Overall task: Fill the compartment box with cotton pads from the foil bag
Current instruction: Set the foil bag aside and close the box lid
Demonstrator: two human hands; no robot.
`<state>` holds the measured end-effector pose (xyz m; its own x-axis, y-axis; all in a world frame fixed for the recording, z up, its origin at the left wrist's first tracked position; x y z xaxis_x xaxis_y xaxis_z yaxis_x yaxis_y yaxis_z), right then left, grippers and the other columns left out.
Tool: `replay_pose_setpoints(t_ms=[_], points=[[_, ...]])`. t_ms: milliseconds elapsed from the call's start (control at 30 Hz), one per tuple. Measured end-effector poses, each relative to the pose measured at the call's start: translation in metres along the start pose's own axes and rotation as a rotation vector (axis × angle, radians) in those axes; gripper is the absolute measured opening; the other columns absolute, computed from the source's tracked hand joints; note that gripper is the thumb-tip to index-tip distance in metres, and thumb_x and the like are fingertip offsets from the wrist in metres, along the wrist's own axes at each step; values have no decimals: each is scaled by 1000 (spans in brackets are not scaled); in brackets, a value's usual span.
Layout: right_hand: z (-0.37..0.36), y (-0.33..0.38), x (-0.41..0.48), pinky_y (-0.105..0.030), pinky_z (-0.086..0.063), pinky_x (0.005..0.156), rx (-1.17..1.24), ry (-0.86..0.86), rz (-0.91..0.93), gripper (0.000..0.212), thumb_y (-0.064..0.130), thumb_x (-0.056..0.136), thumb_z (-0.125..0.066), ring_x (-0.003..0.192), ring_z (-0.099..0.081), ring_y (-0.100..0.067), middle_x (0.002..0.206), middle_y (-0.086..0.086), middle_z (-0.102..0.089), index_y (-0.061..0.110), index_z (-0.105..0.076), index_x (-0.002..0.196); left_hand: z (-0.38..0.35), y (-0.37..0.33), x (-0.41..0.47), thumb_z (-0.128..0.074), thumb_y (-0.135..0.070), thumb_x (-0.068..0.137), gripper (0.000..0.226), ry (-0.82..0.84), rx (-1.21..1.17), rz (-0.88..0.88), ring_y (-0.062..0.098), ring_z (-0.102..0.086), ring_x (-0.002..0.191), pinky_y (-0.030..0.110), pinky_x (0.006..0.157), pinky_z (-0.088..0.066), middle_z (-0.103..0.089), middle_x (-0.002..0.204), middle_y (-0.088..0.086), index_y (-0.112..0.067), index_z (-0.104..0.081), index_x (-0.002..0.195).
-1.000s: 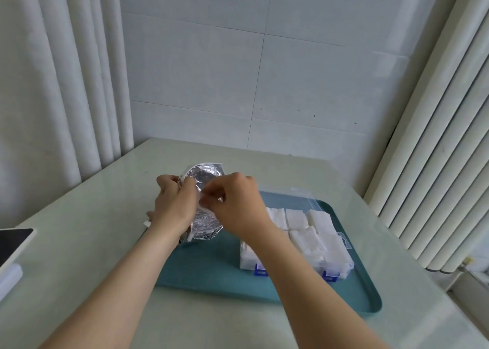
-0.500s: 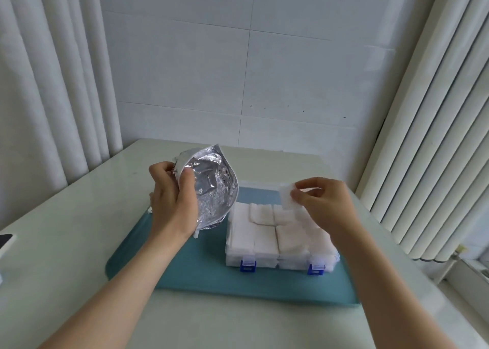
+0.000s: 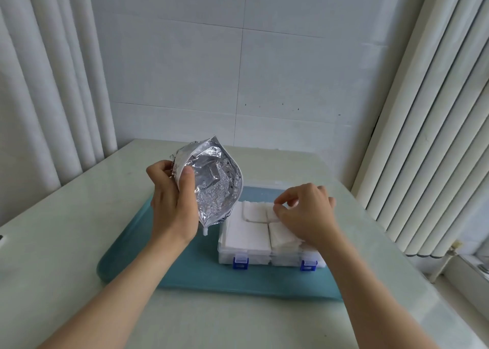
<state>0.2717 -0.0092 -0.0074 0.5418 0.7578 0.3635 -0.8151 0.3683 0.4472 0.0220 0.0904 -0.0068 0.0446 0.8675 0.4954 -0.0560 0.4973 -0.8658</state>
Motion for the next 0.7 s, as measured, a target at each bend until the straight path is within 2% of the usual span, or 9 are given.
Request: replay_pose_setpoints(t_ms=[100,200,267,333,367,433,533,600,700], points=[[10,11,-4,-34,-30,83,45,-93,79,14,37,94,-67,104,-47,-19,94,14,-61,38,-76,104,2,-5,4,-36,-55,95,38,14,-58,16,-3,-53,80,30,73,-41,-55,96,-17,-22,-32,114],[27,40,-20,-28,-44,85,388,-203,316,34,36,95,-64,99,-56,-7,110,11,-60,37,-64,129,1,-12,6,-39,-52,96,34,97,-62,-24,-4,-51,75,34,75,-43,-55,86,-29,-23,-36,114],[31,63,-35,-17,-46,80,522,-166,457,53,34,97,-65,100,-60,-8,124,9,-55,37,-48,147,-1,-20,3,-41,-51,97,31,154,-4,-117,0,-55,82,40,81,-43,-57,92,-26,-26,-38,116],[28,79,-44,-14,-47,79,547,-145,535,59,28,100,-67,98,-62,-10,131,9,-49,38,-41,152,-3,-26,-2,-42,-53,97,30,194,78,-236,8,-59,95,48,93,-42,-60,101,-21,-32,-39,118],[26,83,-44,-15,-47,78,535,-175,550,54,25,102,-67,92,-63,-10,129,10,-49,36,-44,149,-4,-29,-5,-43,-55,95,31,219,117,-290,11,-59,101,49,100,-40,-60,104,-21,-36,-38,120],[23,85,-42,-21,-50,71,535,-265,541,31,20,106,-62,77,-65,-12,122,7,-54,27,-54,136,-6,-30,-8,-44,-62,90,39,276,189,-369,11,-53,112,37,109,-30,-56,111,-26,-44,-36,124],[22,75,-36,-25,-49,61,613,-351,462,17,8,105,-58,65,-65,-15,111,3,-62,19,-54,116,-7,-31,-8,-34,-83,86,53,314,229,-400,3,-43,114,20,101,-22,-49,104,-33,-54,-35,130],[25,69,-33,-24,-44,58,672,-366,401,21,1,102,-58,61,-64,-18,106,7,-63,20,-53,110,-5,-29,-4,-12,-93,87,65,289,188,-355,1,-39,113,21,97,-24,-55,105,-25,-58,-37,135],[31,66,-34,-39,-51,52,736,-389,362,26,-5,99,-59,59,-67,-22,101,8,-66,20,-60,104,1,-23,5,-2,-76,98,63,198,133,-243,2,-40,120,33,104,-29,-56,119,-28,-60,-48,138]])
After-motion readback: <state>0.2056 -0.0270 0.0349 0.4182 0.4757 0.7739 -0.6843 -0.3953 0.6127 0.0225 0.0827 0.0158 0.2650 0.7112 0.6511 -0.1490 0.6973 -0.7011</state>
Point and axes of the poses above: each hand's wrist, its own x-axis towards the middle knuckle, its own z-axis out of the back of the hand, y = z × x, the point moved 6 cm from there along x, towards the middle knuckle
